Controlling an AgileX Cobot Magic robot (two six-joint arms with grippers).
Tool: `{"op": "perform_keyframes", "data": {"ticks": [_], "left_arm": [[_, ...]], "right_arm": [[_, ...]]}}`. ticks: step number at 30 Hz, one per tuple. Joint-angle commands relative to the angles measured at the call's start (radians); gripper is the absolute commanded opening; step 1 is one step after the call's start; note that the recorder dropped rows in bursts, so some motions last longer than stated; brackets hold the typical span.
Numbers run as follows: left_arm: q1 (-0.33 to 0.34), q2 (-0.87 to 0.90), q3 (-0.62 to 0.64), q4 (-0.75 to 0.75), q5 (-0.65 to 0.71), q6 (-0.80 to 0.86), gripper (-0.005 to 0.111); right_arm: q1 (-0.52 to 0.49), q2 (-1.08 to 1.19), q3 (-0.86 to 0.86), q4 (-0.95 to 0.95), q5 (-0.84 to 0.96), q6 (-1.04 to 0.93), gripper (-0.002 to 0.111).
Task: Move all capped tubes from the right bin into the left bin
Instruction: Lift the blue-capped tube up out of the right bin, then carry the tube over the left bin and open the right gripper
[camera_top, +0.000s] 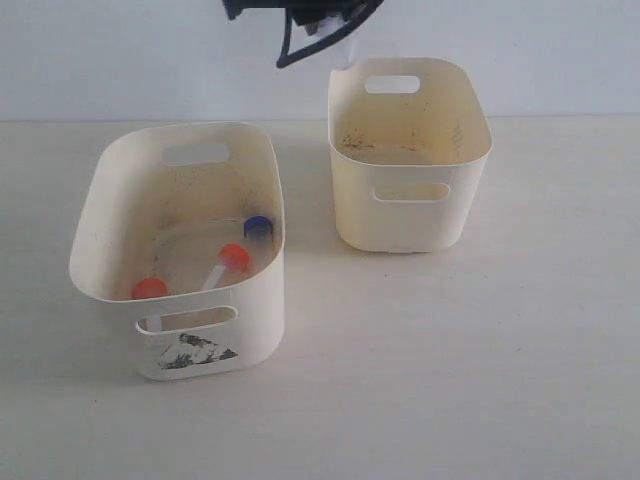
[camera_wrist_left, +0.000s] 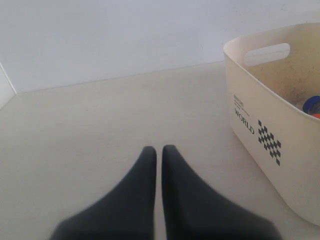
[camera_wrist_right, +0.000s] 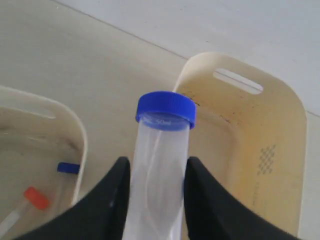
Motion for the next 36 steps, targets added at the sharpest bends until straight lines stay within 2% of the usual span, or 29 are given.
{"op": "perform_keyframes", "data": {"ticks": [1, 9, 19, 21, 22, 26, 27, 29, 31, 34, 36], "left_arm": [[0.001, -0.002, -0.004, -0.001, -0.016, -0.012, 0.004], [0.001, -0.002, -0.004, -0.001, -0.016, -0.012, 0.004], [0.001, -0.002, -0.004, -0.001, -0.016, -0.012, 0.004], [0.001, -0.002, -0.004, -0.001, -0.018, -0.012, 0.004], [0.001, -0.002, -0.004, -0.001, -0.018, -0.012, 0.004], [0.001, -0.002, -0.004, -0.001, -0.018, -0.012, 0.004], [0.001, -0.002, -0.004, -0.001, -0.018, -0.012, 0.004], [0.001, -0.002, -0.004, -0.001, -0.018, -0.012, 0.004], [0.001, -0.002, -0.004, -0.001, -0.015, -0.012, 0.004], [0.001, -0.002, -0.004, -0.001, -0.015, -0.012, 0.004], [0.001, -0.002, -0.004, -0.001, -0.015, -0.012, 0.004]], "right_arm": [[0.09, -0.019, -0.001, 0.004, 0.014, 0.016, 0.0], [0.235, -0.007, -0.001, 0.042, 0.01, 0.079, 0.0], [0.252, 0.103, -0.001, 0.069, 0.018, 0.178, 0.002], [0.252, 0.125, -0.001, 0.081, 0.018, 0.159, 0.011], [0.252, 0.132, -0.001, 0.093, 0.012, 0.155, 0.021], [0.252, 0.146, -0.001, 0.106, -0.017, 0.132, 0.071], [0.252, 0.148, -0.001, 0.106, -0.022, 0.132, 0.075], [0.252, 0.148, -0.001, 0.1, -0.022, 0.127, 0.069], [0.252, 0.143, -0.001, 0.08, -0.011, 0.127, 0.057], [0.252, 0.112, -0.001, -0.001, 0.043, 0.162, 0.028], [0.252, 0.08, -0.001, -0.073, 0.096, 0.193, 0.004]]}}
